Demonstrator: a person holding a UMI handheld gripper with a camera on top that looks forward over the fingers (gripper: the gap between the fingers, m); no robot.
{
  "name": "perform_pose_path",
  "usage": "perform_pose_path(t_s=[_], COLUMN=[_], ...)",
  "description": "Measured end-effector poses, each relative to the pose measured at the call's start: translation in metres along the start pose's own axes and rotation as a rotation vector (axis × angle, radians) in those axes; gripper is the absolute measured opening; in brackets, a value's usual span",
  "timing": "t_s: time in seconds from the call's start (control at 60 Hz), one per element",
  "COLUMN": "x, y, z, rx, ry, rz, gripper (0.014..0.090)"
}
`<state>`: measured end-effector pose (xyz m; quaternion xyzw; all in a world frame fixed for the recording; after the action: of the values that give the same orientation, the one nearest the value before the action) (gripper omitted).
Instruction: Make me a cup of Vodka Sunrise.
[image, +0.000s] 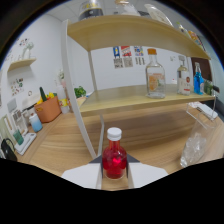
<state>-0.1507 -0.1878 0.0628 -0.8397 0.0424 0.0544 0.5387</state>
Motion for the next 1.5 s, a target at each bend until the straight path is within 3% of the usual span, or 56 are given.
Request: perform_pose_path(t_s=[0.133, 0.367, 0.667, 0.767, 0.833, 0.867, 1.2, 1.5], x=[-0.002, -0.002, -0.001, -0.005, -0.009, -0.01, 0.016, 0.122], y=[0.033, 0.051, 0.057, 0.057, 0.053, 0.048, -0.041, -0.053], z=[0.013, 0.016, 0.007, -0.001, -0.01, -0.015, -0.109, -0.172], rx=[-0.098, -0.186, -0.195, -0.198, -0.199, -0.191, -0.019, -0.036], ry=[0.015, 0.043, 0.04, 0.012, -0.017, -0.028, -0.065, 0.032], rz=[-0.019, -0.062, -0.109, -0.131, -0.131, -0.131, -0.129, -0.118], gripper=[0.0345, 0.035, 0.0368, 0.0546, 0.0805, 0.0863, 0.0857, 0.0859])
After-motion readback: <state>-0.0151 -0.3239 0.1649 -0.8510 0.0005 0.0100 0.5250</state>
